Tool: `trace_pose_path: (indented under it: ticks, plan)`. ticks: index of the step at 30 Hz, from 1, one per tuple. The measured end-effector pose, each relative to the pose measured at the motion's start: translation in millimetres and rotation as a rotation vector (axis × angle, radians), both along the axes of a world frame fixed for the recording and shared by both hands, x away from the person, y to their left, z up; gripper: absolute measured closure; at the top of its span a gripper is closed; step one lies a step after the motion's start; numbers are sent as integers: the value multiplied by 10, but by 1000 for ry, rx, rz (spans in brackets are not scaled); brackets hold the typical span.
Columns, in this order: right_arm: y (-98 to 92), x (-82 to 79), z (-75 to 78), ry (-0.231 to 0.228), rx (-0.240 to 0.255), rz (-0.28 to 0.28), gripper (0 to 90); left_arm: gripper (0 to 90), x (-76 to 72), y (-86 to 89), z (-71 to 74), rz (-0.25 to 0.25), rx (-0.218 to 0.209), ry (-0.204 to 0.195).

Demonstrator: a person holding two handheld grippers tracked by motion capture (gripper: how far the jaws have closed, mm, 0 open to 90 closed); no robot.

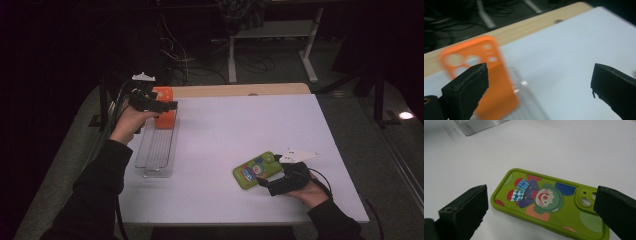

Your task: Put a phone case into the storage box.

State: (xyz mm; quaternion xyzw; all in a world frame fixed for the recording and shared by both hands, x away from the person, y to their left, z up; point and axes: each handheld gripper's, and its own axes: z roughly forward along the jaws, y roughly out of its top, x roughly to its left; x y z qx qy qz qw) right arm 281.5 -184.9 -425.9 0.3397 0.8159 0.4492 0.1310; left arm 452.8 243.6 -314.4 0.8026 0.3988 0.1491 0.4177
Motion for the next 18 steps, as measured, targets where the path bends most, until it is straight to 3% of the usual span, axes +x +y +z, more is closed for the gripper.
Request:
trace_pose_path:
  ticks: [9,18]
  plan:
    - [41,-25,-8,4,-15,14,0,12,-329,-297,-24,-143,5,-18]
    - [27,-29,-6,7,-13,8,0,12,-505,-480,-148,-203,1,-13]
